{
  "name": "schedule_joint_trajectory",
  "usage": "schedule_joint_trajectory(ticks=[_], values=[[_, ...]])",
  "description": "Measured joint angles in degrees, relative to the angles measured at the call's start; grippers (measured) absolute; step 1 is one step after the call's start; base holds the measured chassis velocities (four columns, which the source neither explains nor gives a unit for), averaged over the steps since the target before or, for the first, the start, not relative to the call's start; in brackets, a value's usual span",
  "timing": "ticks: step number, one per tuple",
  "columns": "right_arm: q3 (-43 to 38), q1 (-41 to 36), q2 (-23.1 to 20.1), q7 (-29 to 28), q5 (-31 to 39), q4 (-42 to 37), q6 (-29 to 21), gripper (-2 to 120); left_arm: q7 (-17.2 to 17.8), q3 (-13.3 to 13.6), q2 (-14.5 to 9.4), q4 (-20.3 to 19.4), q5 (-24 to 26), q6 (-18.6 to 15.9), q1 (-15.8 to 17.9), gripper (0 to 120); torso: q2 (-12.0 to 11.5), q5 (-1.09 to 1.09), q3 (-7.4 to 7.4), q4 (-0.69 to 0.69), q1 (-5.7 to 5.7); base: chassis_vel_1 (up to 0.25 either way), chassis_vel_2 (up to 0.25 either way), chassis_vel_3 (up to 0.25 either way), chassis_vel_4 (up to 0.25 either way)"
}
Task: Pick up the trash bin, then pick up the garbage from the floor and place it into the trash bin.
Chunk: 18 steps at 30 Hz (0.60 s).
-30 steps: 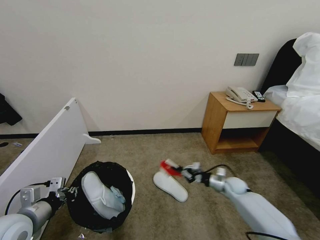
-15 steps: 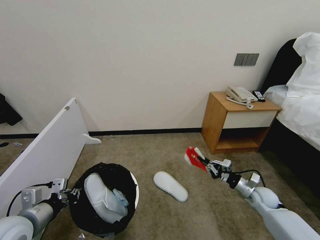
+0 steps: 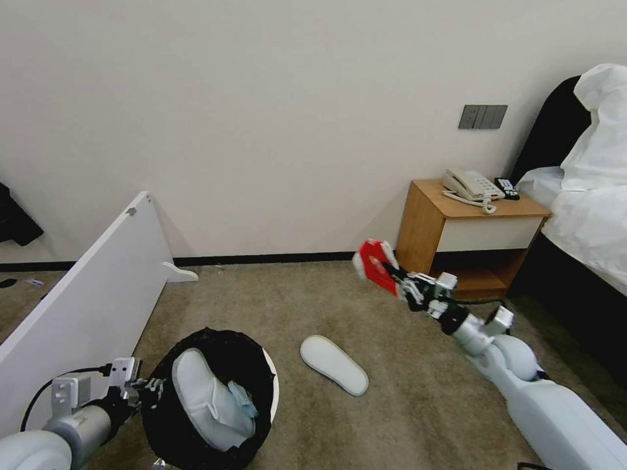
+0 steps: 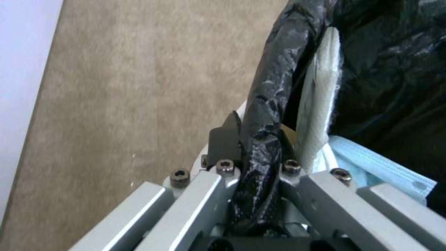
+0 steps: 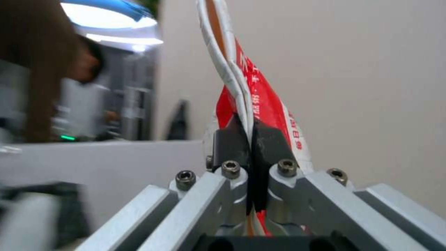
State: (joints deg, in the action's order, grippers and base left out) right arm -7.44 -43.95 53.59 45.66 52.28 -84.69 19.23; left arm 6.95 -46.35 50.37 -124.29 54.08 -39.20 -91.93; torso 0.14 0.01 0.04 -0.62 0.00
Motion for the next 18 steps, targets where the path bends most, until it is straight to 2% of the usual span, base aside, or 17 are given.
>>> schedule_joint_trajectory(ticks=[3, 5, 6, 11, 18], values=[[4.4, 3.7, 0.7, 4.6, 4.2, -0.5, -3.5, 0, 0.3, 1.6, -0.9, -0.1, 0.3, 0.2, 1.3, 2, 0.0, 0.0, 0.0, -0.01, 0.0, 0.0, 0.0, 0.0, 0.0], [5.7, 5.1, 1.3, 5.2, 4.8, -0.1, -4.2, 0, 0.3, 2.3, -1.2, -0.1, 0.3, 0.3, 1.5, 2, 0.0, 0.0, 0.0, -0.02, 0.0, 0.0, 0.0, 0.0, 0.0], [5.7, 5.1, 1.3, 5.2, 4.8, -0.1, -4.2, 0, 0.3, 2.3, -1.2, -0.1, 0.3, 0.3, 1.5, 2, 0.0, 0.0, 0.0, -0.02, 0.0, 0.0, 0.0, 0.0, 0.0], [13.8, 11.7, 4.2, 5.5, 7.2, 0.9, -6.5, 0, 1.4, 6.1, -2.5, -1.4, 0.3, 0.5, 3.3, 2, 0.0, 0.01, 0.0, 0.0, 0.0, 0.0, 0.0, 0.0, 0.0], [23.0, 16.2, 6.4, 4.4, 9.7, 0.1, -8.0, 0, 1.8, 8.4, -3.5, -1.9, 0.4, 0.4, 4.2, 2, 0.0, 0.01, 0.0, 0.0, 0.0, 0.0, 0.0, 0.0, 0.0]])
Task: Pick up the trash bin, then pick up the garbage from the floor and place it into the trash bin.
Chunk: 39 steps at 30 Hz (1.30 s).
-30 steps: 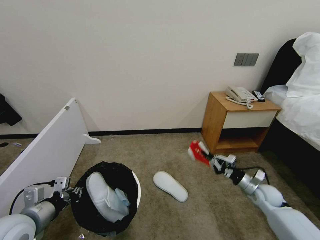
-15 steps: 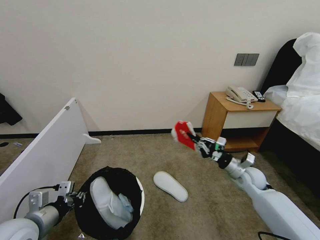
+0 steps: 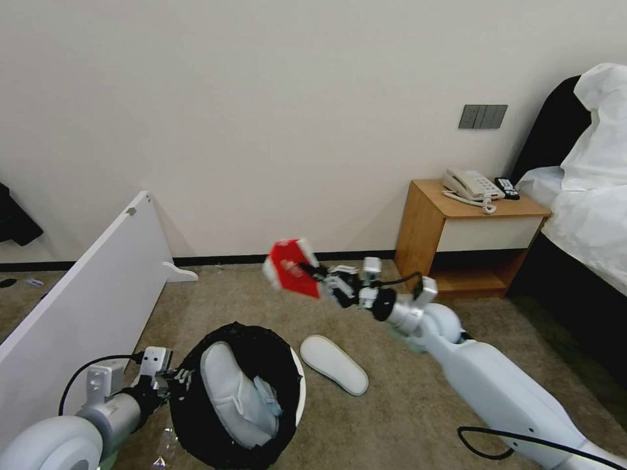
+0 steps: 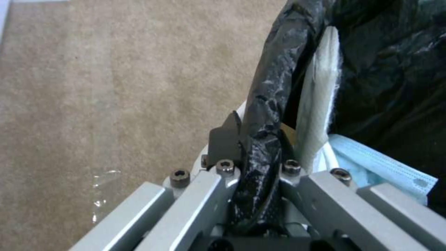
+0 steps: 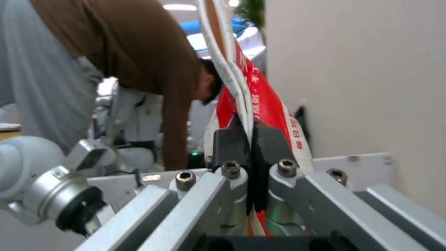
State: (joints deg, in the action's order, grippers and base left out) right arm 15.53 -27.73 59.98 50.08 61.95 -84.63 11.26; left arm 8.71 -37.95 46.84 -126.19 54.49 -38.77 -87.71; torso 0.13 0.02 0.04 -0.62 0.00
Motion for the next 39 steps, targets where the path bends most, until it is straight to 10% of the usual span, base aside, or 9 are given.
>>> schedule_joint_trajectory(ticks=[20, 39], values=[[12.6, 4.1, 1.4, 4.7, 0.7, 1.8, -2.2, 4, 2.0, 2.7, 1.0, -3.3, 3.4, -0.6, -0.5, 2, 0.0, -0.02, 0.0, 0.03, 0.0, 0.0, 0.0, 0.0, 0.0], [13.7, 4.5, -1.3, 6.1, -0.5, 1.4, -2.4, 74, 2.5, 2.1, 0.6, -2.7, 3.6, -1.0, 0.2, 2, 0.0, -0.02, -0.01, 0.01, 0.0, 0.0, 0.0, 0.0, 0.0]])
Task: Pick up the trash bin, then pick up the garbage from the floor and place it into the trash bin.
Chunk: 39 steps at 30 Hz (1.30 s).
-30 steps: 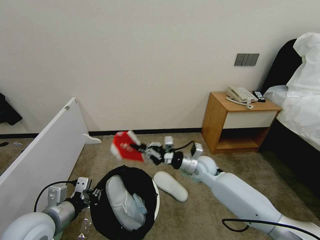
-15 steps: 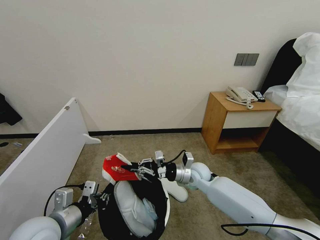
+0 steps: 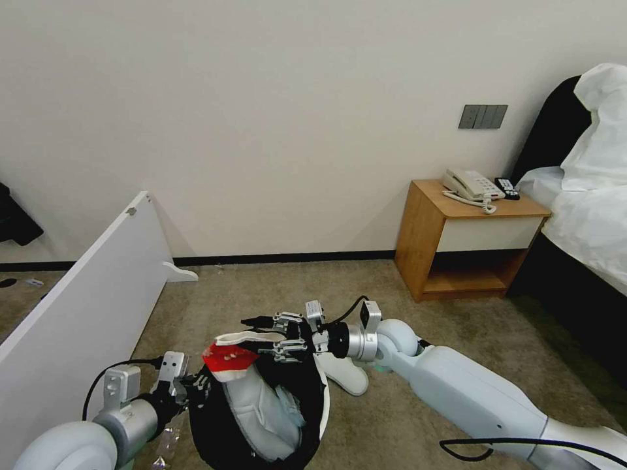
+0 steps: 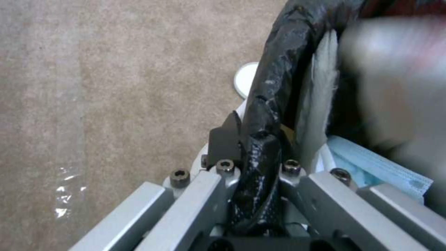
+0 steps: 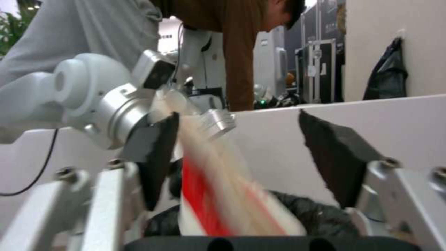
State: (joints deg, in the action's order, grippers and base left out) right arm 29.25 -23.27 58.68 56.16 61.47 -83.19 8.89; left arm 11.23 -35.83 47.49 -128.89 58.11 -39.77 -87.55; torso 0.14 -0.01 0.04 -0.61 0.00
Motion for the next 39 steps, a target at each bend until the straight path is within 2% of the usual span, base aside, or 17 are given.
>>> schedule_joint_trajectory(ticks=[4, 7, 12, 15, 16, 17, 20, 21, 23, 24, 26, 27, 29, 30, 31, 34, 39], values=[[0.1, 0.2, -0.9, 1.4, -0.1, -0.3, -0.1, 84, 0.0, -0.1, -0.3, 0.3, 0.0, -0.1, 0.0, 2, 0.0, 0.0, 0.0, -0.01, 0.0, 0.0, 0.0, 0.0, 0.0], [-0.2, 0.7, -1.5, 3.0, -0.4, -0.1, -0.4, 98, 0.0, -0.5, -0.7, 0.5, 0.0, -0.2, 0.1, 2, 0.0, 0.01, 0.0, 0.01, 0.0, 0.0, 0.0, 0.0, 0.0], [-2.3, 0.3, -1.7, 2.5, -0.7, 0.3, -0.3, 100, 0.0, -1.0, -0.7, 0.8, -0.1, -0.3, 0.0, 2, 0.0, 0.01, 0.0, 0.0, 0.0, 0.0, 0.0, 0.0, 0.0], [-6.6, -1.3, -1.0, -2.6, -1.3, 1.6, 1.3, 100, -0.1, -2.0, -0.4, 1.2, -0.3, -0.3, -0.2, 2, 0.0, 0.0, 0.0, 0.0, 0.0, 0.0, 0.0, 0.0, 0.0], [-8.6, -2.3, -0.8, -6.2, -1.8, 2.2, 2.4, 100, -0.2, -2.7, 0.2, 1.4, -0.6, -0.3, -0.2, 2, 0.0, 0.0, 0.0, 0.01, 0.0, 0.0, 0.0, 0.0, 0.0], [-8.6, -2.3, -0.8, -6.2, -1.8, 2.2, 2.4, 100, -0.2, -2.7, 0.2, 1.4, -0.6, -0.3, -0.2, 2, 0.0, 0.0, 0.0, 0.01, 0.0, 0.0, 0.0, 0.0, 0.0], [-13.8, -6.1, -1.9, -20.5, -4.1, 2.2, 6.9, 100, -0.5, -5.1, 1.8, 1.5, -1.0, -0.2, -0.1, 2, 0.0, 0.0, 0.0, 0.02, 0.0, 0.0, 0.0, 0.0, 0.0], [-13.8, -6.1, -1.9, -20.5, -4.1, 2.2, 6.9, 100, -0.5, -5.1, 1.8, 1.5, -1.0, -0.2, -0.1, 2, 0.0, 0.0, 0.0, 0.02, 0.0, 0.0, 0.0, 0.0, 0.0], [-17.5, -9.7, -3.3, -31.4, -6.7, 0.7, 7.9, 100, -1.1, -6.3, 2.2, 1.6, -2.2, 0.0, -0.4, 2, 0.0, -0.01, 0.0, -0.04, 0.0, 0.0, 0.0, 0.0, 0.0], [-17.5, -9.7, -3.3, -31.4, -6.7, 0.7, 7.9, 100, -1.1, -6.3, 2.2, 1.6, -2.2, 0.0, -0.4, 2, 0.0, -0.01, 0.0, -0.04, 0.0, 0.0, 0.0, 0.0, 0.0], [-23.3, -16.0, -4.5, -44.8, -12.4, -1.9, 8.8, 100, -2.2, -7.2, 3.2, 2.2, -4.6, 0.5, -0.9, 2, 0.0, 0.0, 0.0, 0.0, 0.0, 0.0, 0.0, 0.0, 0.0], [-23.3, -16.0, -4.5, -44.8, -12.4, -1.9, 8.8, 100, -2.2, -7.2, 3.2, 2.2, -4.6, 0.5, -0.9, 2, 0.0, 0.0, 0.0, 0.0, 0.0, 0.0, 0.0, 0.0, 0.0], [-28.6, -25.2, -5.5, -55.8, -17.3, -6.1, 7.8, 100, -2.9, -8.0, 4.7, 2.9, -6.9, 1.1, -1.5, 2, 0.0, -0.01, 0.0, 0.01, 0.0, 0.0, 0.0, 0.0, 0.0], [-28.6, -25.2, -5.5, -55.8, -17.3, -6.1, 7.8, 100, -2.9, -8.0, 4.7, 2.9, -6.9, 1.1, -1.5, 2, 0.0, -0.01, 0.0, 0.01, 0.0, 0.0, 0.0, 0.0, 0.0], [-31.3, -30.0, -5.7, -59.0, -19.8, -8.2, 7.3, 100, -3.4, -8.2, 5.6, 3.3, -8.0, 1.4, -1.8, 2, 0.0, -0.02, 0.0, -0.02, 0.0, 0.0, 0.0, 0.0, 0.0], [-36.0, -36.7, -5.5, -62.2, -23.9, -10.7, 7.6, 100, -3.9, -8.6, 6.8, 3.8, -8.8, 1.6, -2.0, 2, 0.0, 0.02, -0.01, -0.01, 0.0, 0.0, 0.0, 0.0, 0.0], [-47.0, -50.3, -3.6, -61.2, -29.4, -13.3, 8.3, 100, -3.7, -9.7, 7.8, 4.0, -9.3, 1.8, -2.5, 2, 0.0, 0.0, -0.01, -0.01, 0.0, 0.0, 0.0, 0.0, 0.0]])
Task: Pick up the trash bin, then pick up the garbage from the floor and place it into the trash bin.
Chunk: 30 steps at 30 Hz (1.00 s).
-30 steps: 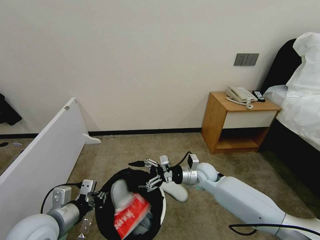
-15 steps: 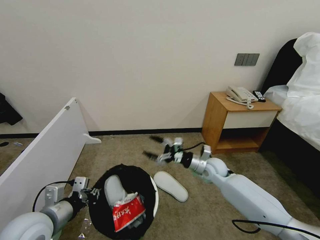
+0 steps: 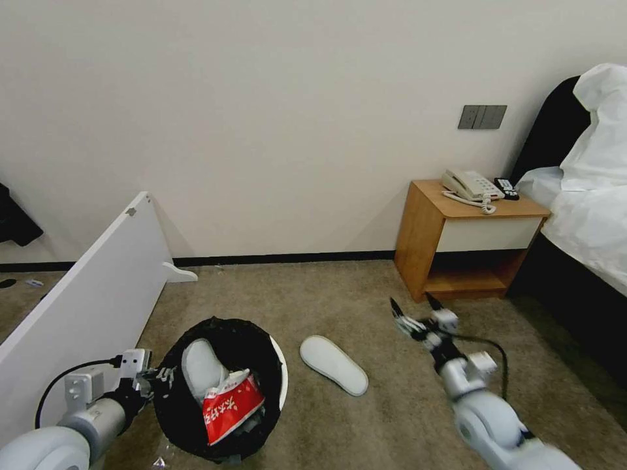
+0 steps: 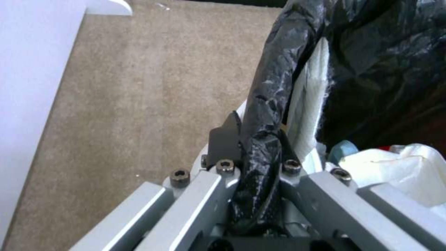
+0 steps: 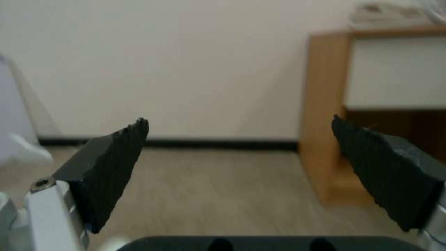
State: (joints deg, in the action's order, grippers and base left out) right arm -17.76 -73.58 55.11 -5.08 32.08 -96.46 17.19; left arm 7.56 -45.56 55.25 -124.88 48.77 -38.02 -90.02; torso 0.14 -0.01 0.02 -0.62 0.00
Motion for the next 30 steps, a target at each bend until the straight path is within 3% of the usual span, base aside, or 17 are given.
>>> schedule_joint_trajectory(ticks=[9, 20, 30], values=[[-9.2, -10.4, 3.1, 2.6, -5.1, -0.9, 0.3, 100, 0.8, -0.4, -0.3, 0.1, -0.4, -0.1, -1.2, 2, 0.0, 0.02, 0.0, 0.01, 0.0, 0.0, 0.0, 0.0, 0.0], [-8.2, -10.6, 7.1, 7.2, -4.4, 1.0, 1.5, 100, 0.7, 0.4, 1.7, -1.9, -1.7, -0.2, -2.4, 2, 0.0, 0.0, 0.01, 0.02, 0.0, 0.0, 0.0, 0.0, 0.0], [-8.5, -10.8, 7.7, 9.0, -4.1, 2.6, 2.4, 100, 0.7, 0.4, 1.4, -1.6, -1.7, -0.2, -1.9, 2, 0.0, 0.01, 0.01, 0.0, 0.0, 0.0, 0.0, 0.0, 0.0]])
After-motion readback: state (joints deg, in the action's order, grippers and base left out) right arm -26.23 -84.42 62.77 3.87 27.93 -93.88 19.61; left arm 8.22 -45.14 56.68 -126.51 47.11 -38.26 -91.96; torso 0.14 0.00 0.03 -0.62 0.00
